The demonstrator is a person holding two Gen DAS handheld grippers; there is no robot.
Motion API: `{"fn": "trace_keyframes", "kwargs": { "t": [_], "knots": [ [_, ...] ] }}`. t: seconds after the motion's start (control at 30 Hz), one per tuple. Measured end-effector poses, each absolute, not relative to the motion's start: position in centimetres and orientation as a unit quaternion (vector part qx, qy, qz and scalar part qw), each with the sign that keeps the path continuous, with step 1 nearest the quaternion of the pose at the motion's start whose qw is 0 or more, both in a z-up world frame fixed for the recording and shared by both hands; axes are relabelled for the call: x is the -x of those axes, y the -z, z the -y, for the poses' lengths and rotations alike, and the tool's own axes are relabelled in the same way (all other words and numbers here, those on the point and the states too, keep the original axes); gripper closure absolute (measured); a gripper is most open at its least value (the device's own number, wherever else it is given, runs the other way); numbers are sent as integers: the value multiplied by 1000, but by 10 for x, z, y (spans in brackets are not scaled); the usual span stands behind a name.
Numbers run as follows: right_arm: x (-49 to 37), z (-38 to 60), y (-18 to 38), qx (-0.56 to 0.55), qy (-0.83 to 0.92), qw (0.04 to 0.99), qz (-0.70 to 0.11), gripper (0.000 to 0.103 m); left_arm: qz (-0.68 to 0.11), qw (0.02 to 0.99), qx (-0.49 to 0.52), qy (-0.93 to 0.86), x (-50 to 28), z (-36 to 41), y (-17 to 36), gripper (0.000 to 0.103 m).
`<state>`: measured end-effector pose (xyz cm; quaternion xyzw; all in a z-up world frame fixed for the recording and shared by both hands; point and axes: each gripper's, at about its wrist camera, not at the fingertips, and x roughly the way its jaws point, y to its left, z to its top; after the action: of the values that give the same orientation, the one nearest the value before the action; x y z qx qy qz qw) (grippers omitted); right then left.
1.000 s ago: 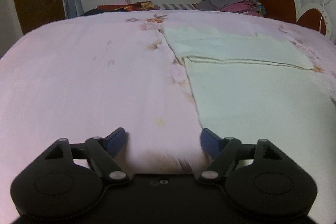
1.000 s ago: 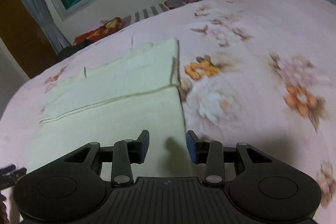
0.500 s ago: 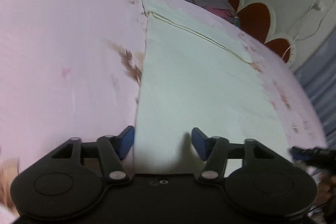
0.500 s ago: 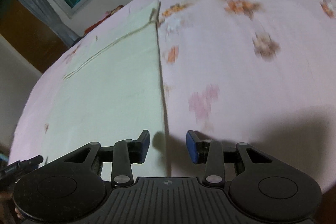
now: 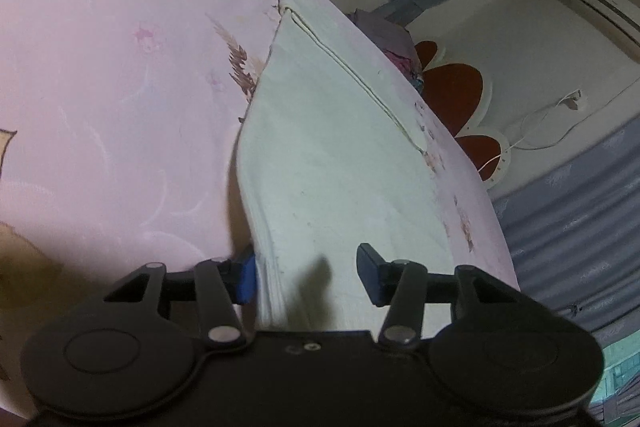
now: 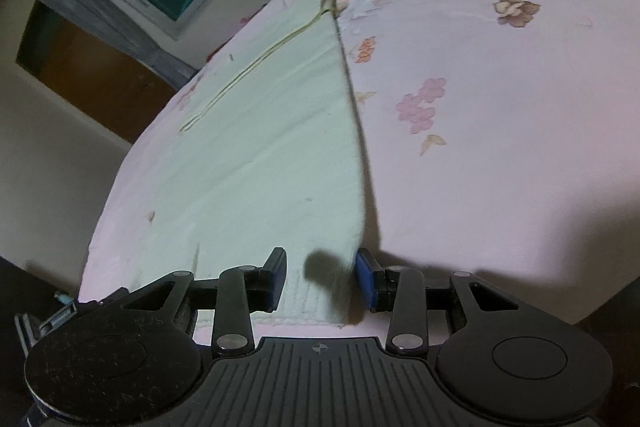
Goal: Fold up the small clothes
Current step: 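Grasp the sweater strip end with both grippers and lift it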
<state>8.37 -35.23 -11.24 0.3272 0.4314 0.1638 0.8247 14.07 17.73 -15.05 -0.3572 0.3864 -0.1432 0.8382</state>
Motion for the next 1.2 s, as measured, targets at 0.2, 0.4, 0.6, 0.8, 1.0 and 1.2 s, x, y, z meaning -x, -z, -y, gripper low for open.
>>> {"fn": "trace_keyframes", "kwargs": {
  "t": [0.2, 0.4, 0.6, 0.8, 1.0, 1.2],
  "knots": [
    [-86, 354, 116, -338, -176, 821, -424, 98, -384, 838, 364, 134, -143, -177, 152, 61],
    [-88, 350, 116, -318, -181, 825, -431, 98, -392, 850, 331, 121, -141, -169, 151, 79],
    [-89, 351, 120, -302, -167, 831, -437, 97, -380, 851, 341, 126, -133, -178, 151, 72],
    [-90, 351, 125, -311, -169, 831, -430, 101, -386, 851, 340, 104, -133, -180, 155, 100],
    [-79, 360, 114, -297, -173, 854, -391, 101, -391, 857, 325, 83, -130, -188, 157, 99],
    [-84, 364, 110, -315, -178, 850, -382, 101, -355, 860, 353, 100, -127, -193, 140, 100]
  ]
}}
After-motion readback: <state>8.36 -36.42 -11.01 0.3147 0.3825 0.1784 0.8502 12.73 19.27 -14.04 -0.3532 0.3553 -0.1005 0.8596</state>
